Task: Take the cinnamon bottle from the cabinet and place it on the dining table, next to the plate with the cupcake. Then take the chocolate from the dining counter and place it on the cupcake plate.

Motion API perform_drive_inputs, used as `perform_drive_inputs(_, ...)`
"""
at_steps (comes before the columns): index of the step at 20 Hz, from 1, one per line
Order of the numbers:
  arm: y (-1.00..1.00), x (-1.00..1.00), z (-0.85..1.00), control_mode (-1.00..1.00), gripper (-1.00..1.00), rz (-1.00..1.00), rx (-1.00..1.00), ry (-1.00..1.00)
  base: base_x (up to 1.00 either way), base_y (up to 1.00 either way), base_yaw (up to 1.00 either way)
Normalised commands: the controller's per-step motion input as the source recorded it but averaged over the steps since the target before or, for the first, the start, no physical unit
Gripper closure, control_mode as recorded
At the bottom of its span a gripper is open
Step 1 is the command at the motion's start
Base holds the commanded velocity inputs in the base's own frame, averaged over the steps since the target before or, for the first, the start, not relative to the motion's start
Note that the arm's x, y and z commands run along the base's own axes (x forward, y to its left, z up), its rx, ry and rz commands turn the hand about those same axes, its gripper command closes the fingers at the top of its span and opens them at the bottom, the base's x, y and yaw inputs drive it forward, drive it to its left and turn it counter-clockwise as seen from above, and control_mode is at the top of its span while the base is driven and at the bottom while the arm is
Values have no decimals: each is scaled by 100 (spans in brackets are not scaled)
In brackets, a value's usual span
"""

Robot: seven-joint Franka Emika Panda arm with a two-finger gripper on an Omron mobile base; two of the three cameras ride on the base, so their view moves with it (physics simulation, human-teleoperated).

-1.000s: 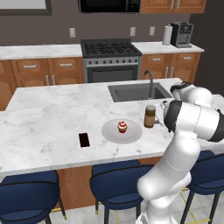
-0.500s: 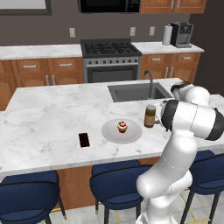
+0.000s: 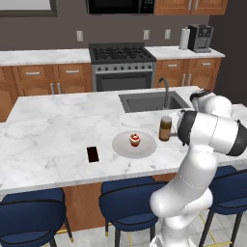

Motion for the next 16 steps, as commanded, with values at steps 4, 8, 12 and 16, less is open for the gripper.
perform_drive_inputs(4,-21,-10,3,-100,-100,0,0,0,0,0,0)
perform_drive_inputs(8,-23,-20,1,-100,-100,0,0,1,0,0,0)
perform_drive_inputs(12,-21,-26,6,-100,-100,0,0,3,0,0,0)
perform_drive_inputs(16,-5,-36,20,-100,-100,-4,-1,4,0,0,0)
